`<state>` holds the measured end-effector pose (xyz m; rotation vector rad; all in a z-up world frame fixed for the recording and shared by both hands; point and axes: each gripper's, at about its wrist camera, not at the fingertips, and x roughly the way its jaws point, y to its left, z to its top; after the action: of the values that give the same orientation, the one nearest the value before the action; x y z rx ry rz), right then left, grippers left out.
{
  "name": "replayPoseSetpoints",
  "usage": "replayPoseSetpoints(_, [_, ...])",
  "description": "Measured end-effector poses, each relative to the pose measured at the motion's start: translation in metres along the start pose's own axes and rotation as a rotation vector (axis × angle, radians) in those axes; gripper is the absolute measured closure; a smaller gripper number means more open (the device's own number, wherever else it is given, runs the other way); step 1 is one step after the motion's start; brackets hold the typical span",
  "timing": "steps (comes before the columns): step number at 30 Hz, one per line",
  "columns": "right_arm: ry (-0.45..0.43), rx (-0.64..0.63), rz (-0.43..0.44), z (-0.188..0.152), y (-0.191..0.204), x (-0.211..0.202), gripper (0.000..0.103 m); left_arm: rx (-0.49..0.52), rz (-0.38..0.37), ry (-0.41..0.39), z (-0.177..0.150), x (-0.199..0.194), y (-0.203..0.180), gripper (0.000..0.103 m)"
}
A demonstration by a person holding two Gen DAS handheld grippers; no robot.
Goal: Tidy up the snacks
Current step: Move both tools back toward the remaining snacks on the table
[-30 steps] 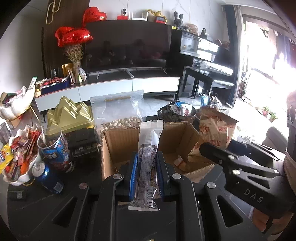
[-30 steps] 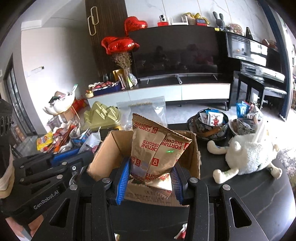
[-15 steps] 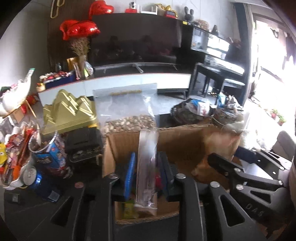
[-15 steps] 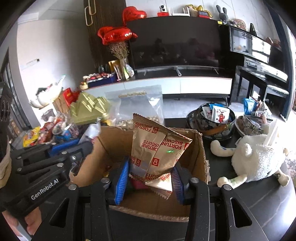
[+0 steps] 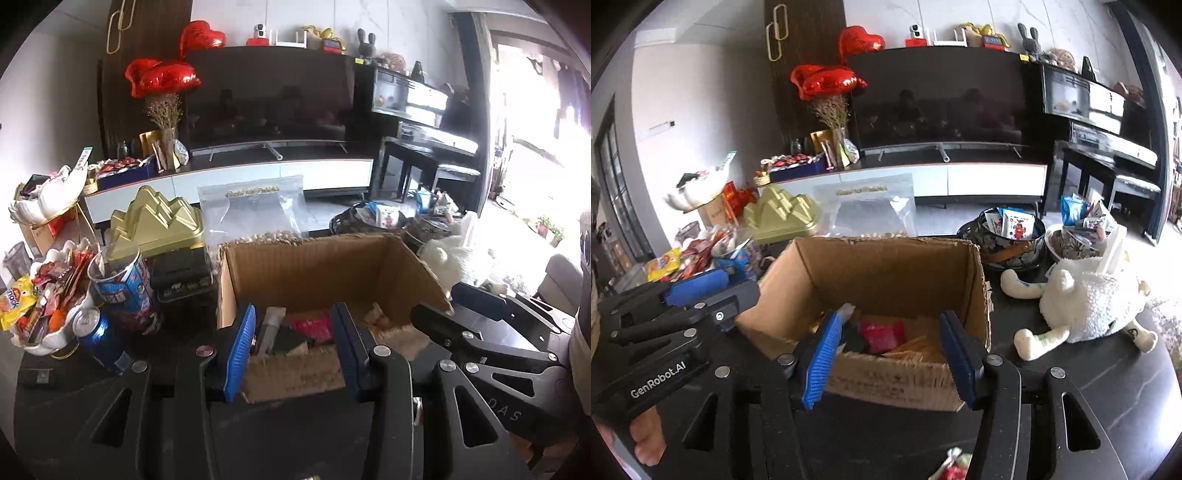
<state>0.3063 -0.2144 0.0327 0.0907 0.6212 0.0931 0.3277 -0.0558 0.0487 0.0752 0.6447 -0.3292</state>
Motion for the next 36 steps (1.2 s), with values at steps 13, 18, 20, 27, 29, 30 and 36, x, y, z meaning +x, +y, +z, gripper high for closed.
replayPoseSetpoints(13, [-0.020, 0.046, 0.026, -0.039, 0.010, -0.046, 0.042, 0.003, -0.032, 0.002, -0.038, -0.047, -0.011, 0.058])
replayPoseSetpoints(18, [-0.012, 0.066, 0.024, -0.059, 0.013, -0.053, 0.041, 0.008, -0.027, 0.007, -0.055, -0.055, -0.012, 0.057])
replayPoseSetpoints(20, [-0.008, 0.066, 0.023, -0.065, 0.014, -0.054, 0.041, 0.000, -0.029, 0.017, -0.063, -0.057, -0.012, 0.057])
replayPoseSetpoints(27, [-0.001, 0.059, 0.013, -0.083, 0.016, -0.055, 0.041, -0.044, -0.036, 0.065, -0.088, -0.054, -0.008, 0.057])
replayPoseSetpoints(29, [0.012, 0.051, 0.019, -0.089, 0.017, -0.052, 0.041, -0.055, -0.041, 0.081, -0.094, -0.050, -0.008, 0.057])
replayPoseSetpoints(30, [0.019, 0.049, 0.019, -0.092, 0.017, -0.051, 0.041, -0.061, -0.043, 0.092, -0.098, -0.048, -0.008, 0.057])
replayPoseSetpoints(36, [0.061, 0.054, 0.027, -0.112, 0.018, -0.037, 0.041, -0.088, -0.042, 0.151, -0.120, -0.033, -0.002, 0.057])
